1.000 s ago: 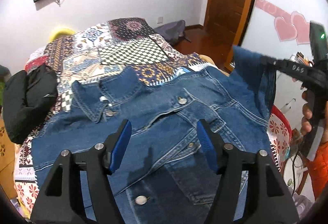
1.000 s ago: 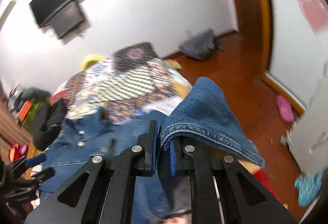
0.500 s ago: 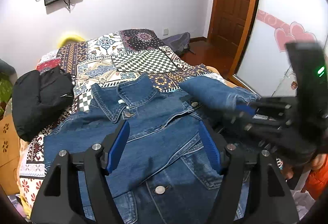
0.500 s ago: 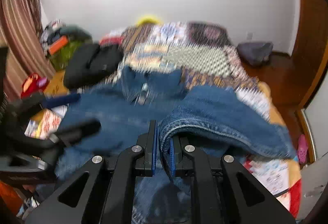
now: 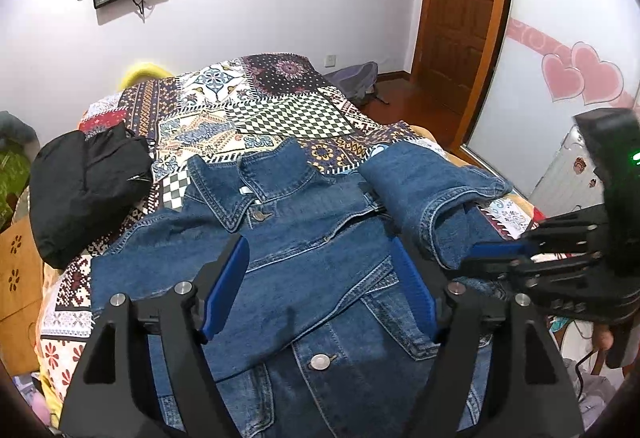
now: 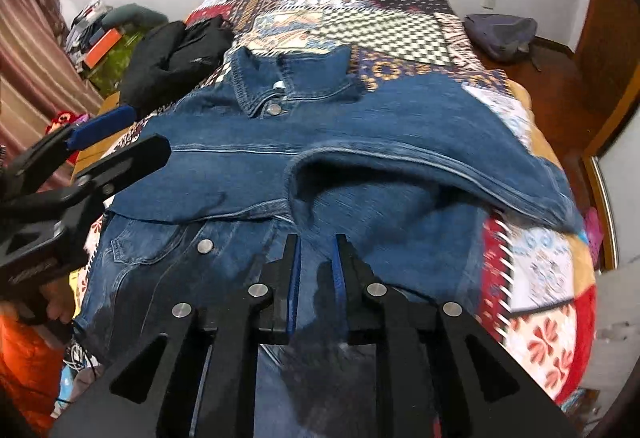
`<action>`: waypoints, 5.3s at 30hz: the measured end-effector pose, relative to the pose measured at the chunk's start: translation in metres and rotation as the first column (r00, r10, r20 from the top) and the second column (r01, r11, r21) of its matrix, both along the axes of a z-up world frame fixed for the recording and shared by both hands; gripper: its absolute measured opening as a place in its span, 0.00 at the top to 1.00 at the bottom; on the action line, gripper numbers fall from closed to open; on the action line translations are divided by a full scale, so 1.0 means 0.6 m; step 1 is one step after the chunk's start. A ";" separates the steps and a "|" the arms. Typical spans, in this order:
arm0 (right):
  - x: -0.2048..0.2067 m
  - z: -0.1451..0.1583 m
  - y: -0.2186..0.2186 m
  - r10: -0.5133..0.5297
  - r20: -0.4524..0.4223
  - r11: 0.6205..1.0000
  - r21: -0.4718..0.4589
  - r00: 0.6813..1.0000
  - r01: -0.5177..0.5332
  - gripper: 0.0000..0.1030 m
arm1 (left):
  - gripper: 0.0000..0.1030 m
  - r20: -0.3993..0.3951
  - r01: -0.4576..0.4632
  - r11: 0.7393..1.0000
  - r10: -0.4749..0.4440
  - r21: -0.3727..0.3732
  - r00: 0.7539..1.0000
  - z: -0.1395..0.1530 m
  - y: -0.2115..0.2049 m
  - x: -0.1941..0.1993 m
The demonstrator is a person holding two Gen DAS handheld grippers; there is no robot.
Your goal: Fold large clothes
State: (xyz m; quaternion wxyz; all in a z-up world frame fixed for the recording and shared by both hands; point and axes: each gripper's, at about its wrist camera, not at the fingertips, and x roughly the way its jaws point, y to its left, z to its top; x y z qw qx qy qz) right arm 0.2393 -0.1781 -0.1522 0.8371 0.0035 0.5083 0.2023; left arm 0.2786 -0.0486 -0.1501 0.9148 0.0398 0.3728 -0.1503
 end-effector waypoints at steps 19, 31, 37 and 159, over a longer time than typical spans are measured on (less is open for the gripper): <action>0.065 -0.066 -0.228 -0.470 -0.168 0.802 0.329 0.867 0.498 0.43 | 0.29 -0.027 0.012 0.999 -0.011 0.039 1.000 -0.014 -0.052 0.009; 0.121 -0.126 -0.274 -0.571 -0.247 0.700 0.351 0.783 0.621 0.43 | 0.29 -0.050 -0.028 0.997 0.031 0.065 0.998 -0.032 -0.039 0.025; 0.126 -0.116 -0.260 -0.569 -0.174 0.733 0.335 0.804 0.592 0.70 | 0.29 -0.058 -0.048 0.997 0.052 0.068 0.997 -0.039 -0.024 0.029; 0.031 -0.009 -0.043 -0.159 0.300 0.948 -0.218 0.940 0.230 0.49 | 0.86 -0.224 -0.520 0.837 0.481 -0.171 0.847 -0.130 0.374 -0.022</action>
